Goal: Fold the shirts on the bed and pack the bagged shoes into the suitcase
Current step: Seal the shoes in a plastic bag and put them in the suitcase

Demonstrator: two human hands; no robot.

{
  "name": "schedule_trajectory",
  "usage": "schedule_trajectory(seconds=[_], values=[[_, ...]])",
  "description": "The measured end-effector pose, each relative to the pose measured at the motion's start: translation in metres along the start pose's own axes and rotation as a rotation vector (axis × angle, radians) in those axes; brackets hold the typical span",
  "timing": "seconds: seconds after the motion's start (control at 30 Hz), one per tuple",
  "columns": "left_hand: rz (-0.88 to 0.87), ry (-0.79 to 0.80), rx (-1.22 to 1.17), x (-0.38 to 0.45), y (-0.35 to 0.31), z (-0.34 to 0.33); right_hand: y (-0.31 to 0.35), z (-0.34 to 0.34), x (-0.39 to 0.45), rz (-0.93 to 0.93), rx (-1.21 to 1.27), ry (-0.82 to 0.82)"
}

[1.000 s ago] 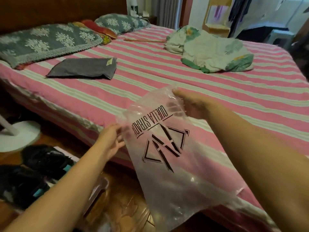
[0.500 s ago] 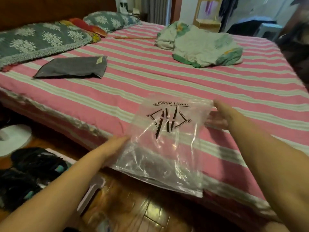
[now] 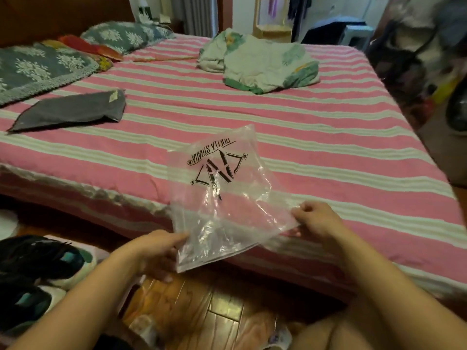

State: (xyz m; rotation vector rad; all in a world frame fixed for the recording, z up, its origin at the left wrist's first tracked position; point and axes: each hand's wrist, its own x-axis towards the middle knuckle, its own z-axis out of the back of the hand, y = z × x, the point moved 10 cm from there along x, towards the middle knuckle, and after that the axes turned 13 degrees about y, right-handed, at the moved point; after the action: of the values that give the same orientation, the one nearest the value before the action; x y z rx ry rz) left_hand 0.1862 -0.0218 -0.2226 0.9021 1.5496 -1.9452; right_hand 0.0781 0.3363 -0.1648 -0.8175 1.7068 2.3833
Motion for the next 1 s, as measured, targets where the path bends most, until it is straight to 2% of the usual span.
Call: schedule_trajectory(seconds=[0.07, 0.1, 0.13, 0.17, 0.23, 0.3, 0.4, 0.57, 0.73, 0.77, 0.87, 0.93, 1.0], values=[[-0.080, -0.404, 0.531, -0.019, -0.056, 0.033, 0.013, 0.035, 0.001, 0.058, -0.299, -0.176], [-0.235, -0.573, 0.688, -0.032, -0.098, 0.033, 0.014, 0.046, 0.002, 0.055, -0.393, -0.216], [-0.414, -0.620, 0.753, -0.041, -0.139, 0.018, 0.013, 0.055, 0.003, 0.052, -0.399, -0.215], [-0.571, -0.585, 0.815, -0.040, -0.175, -0.002, 0.011, 0.062, 0.004, 0.059, -0.351, -0.193], [-0.732, -0.409, 1.056, -0.019, -0.234, -0.052, 0.008, 0.071, 0.004, 0.079, -0.281, -0.155], [-0.740, -0.278, 1.297, 0.020, -0.272, -0.087, 0.007, 0.078, 0.002, 0.112, -0.315, -0.136], [-0.629, -0.194, 1.483, 0.086, -0.304, -0.105, -0.005, 0.088, 0.000, 0.108, -0.293, -0.122], [-0.307, -0.083, 1.491, 0.181, -0.275, -0.099, -0.037, 0.112, -0.006, 0.015, -0.148, -0.188], [-0.237, -0.121, 1.428, 0.186, -0.277, -0.100, -0.061, 0.110, -0.007, -0.104, 0.097, -0.168], [-0.268, -0.150, 1.360, 0.174, -0.285, -0.101, -0.062, 0.106, -0.008, -0.115, 0.146, -0.171], [-0.556, -0.317, 1.102, 0.097, -0.294, -0.096, -0.063, 0.097, -0.005, -0.097, 0.314, -0.259], [-0.688, -0.403, 1.018, 0.030, -0.255, -0.084, -0.061, 0.074, 0.002, -0.096, 0.415, -0.301], [-0.642, -0.400, 0.975, -0.019, -0.189, -0.068, -0.046, 0.041, 0.013, -0.087, 0.486, -0.288]])
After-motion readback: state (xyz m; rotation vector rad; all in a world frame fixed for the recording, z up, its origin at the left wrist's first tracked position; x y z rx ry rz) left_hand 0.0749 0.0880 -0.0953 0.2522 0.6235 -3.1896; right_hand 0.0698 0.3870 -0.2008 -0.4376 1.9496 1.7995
